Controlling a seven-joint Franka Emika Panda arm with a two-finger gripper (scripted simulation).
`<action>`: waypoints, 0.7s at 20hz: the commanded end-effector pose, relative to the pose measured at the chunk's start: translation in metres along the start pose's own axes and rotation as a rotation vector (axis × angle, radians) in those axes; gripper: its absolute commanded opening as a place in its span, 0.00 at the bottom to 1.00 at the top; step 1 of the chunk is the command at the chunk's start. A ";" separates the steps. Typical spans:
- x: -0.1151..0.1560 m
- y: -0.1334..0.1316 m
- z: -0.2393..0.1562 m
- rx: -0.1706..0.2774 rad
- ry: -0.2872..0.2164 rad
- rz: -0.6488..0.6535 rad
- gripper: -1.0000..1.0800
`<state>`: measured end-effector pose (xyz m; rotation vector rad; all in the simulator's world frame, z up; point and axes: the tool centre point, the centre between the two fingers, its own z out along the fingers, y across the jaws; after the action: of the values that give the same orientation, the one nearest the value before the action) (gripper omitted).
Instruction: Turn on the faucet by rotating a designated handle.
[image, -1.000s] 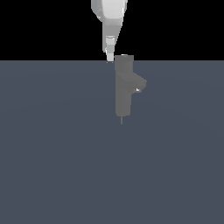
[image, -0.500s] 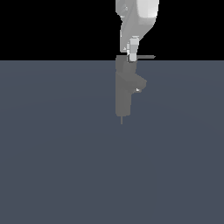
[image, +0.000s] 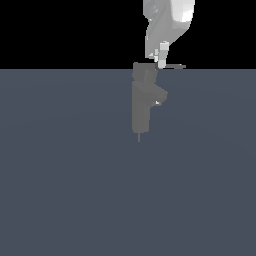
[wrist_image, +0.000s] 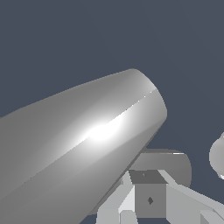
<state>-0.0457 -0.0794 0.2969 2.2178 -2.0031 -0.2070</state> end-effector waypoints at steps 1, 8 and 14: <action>0.019 -0.004 0.004 -0.005 -0.003 0.021 0.00; 0.043 -0.019 0.004 -0.002 -0.002 0.029 0.00; 0.063 -0.032 0.003 0.000 -0.002 0.035 0.00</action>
<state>-0.0102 -0.1180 0.2897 2.2110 -2.0119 -0.2094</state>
